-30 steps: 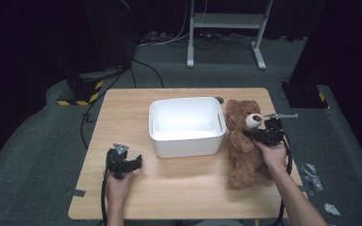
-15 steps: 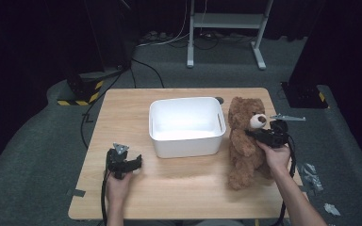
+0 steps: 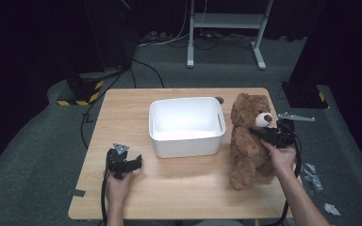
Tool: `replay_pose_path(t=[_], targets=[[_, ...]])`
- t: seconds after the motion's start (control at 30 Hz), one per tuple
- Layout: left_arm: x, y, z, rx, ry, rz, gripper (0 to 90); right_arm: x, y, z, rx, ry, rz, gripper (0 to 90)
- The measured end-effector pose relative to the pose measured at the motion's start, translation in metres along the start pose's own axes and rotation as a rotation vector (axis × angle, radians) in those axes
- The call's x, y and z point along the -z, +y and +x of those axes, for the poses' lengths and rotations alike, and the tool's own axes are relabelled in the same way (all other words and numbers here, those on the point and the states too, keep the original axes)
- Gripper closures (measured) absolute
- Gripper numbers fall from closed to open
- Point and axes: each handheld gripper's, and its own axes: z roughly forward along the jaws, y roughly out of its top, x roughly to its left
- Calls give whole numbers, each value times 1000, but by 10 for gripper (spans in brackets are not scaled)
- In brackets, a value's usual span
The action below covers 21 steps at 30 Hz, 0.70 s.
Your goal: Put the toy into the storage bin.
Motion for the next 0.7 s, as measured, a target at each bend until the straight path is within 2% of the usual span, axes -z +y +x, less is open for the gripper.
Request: replay_pose_path(t=[0.33, 0.7], targets=[[0, 0, 0, 2, 0, 0, 188, 9, 7, 9, 8, 44, -19, 626], [0, 0, 0, 2, 1, 2, 188, 6, 11, 17, 66, 43, -23, 674]])
